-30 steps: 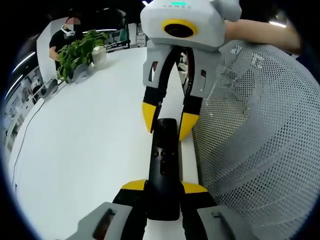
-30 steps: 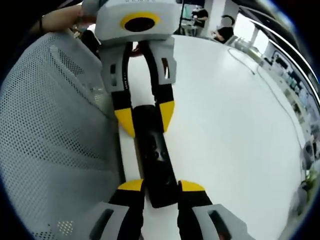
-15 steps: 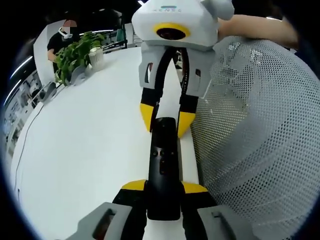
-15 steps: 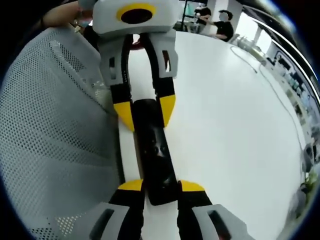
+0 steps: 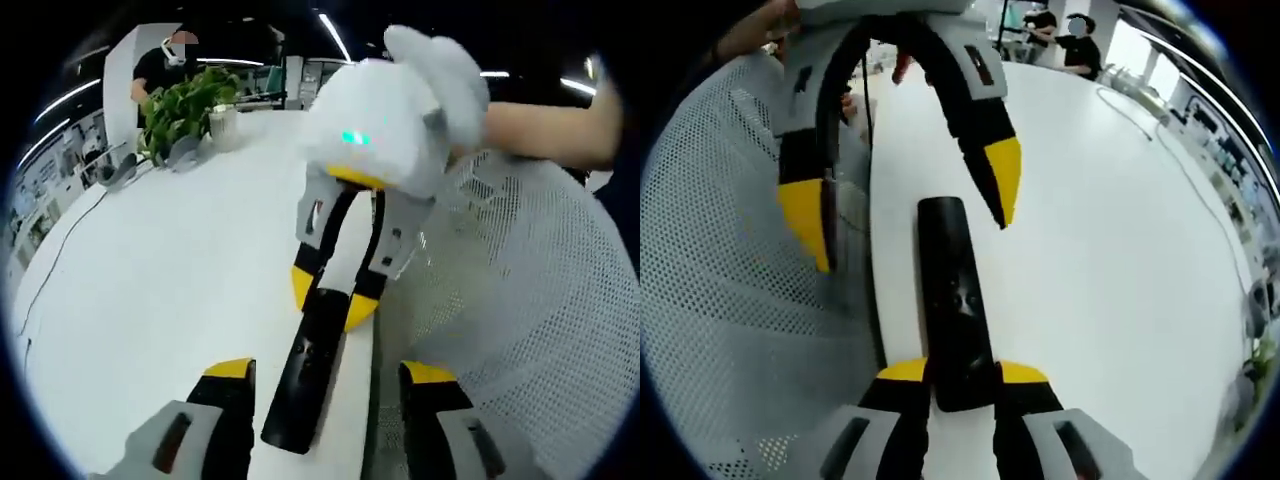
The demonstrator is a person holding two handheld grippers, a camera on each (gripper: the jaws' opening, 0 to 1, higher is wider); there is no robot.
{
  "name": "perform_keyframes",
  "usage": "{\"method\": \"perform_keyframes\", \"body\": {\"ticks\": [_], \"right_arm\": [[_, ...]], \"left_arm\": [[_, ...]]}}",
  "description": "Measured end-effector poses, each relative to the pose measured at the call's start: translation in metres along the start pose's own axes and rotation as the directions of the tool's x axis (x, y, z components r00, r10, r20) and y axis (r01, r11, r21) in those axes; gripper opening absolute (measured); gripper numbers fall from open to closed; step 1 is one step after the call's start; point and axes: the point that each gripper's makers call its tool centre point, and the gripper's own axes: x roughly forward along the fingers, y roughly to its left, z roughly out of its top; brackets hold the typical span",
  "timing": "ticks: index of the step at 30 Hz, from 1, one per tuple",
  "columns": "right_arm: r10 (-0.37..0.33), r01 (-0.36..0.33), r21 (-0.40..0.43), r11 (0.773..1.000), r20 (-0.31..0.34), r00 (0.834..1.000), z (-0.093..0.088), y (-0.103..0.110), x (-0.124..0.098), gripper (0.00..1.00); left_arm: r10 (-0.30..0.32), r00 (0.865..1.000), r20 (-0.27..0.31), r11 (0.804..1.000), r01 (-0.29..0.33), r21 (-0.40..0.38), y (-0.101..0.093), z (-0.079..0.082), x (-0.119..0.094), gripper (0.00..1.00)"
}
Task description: Press the specified remote control buttons in sequence, fully releasing each button before pressing the next.
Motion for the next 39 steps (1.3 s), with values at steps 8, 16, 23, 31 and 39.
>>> {"method": "perform_keyframes", "body": {"ticks": [8,16,23,31,39], "right_arm": [[-0.003,0.003,0.001,1.000,0.001,1.000,0.001,0.000,0.000,0.21],[-0.004,0.004,0.008,1.000,0.008,1.000,0.002,0.000,0.000,0.21],[-0.001,0.001,0.016,1.000,0.009,1.000,0.002,-0.001,0.000,0.21],[0.001,0.000,0.021,1.000,-0.004,1.000,0.002,-0.001,0.000,0.21],[-0.005,0.006,0.022,1.000,-0.021,1.000,0.001,-0.001,0.001,0.21]], "left_arm": [[0.084,0.969,0.232,0.976,-0.033,-0.215,-0.020,0.017,-0.059,1.00],[0.318,0.864,0.389,0.935,-0.220,-0.277,-0.022,0.020,-0.108,1.00],[0.450,0.783,0.430,0.880,-0.305,-0.365,-0.017,0.025,-0.113,1.00],[0.463,0.774,0.432,0.886,-0.390,-0.251,-0.014,0.024,-0.116,1.00],[0.475,0.748,0.463,0.880,-0.399,-0.257,-0.013,0.028,-0.121,1.00]]}}
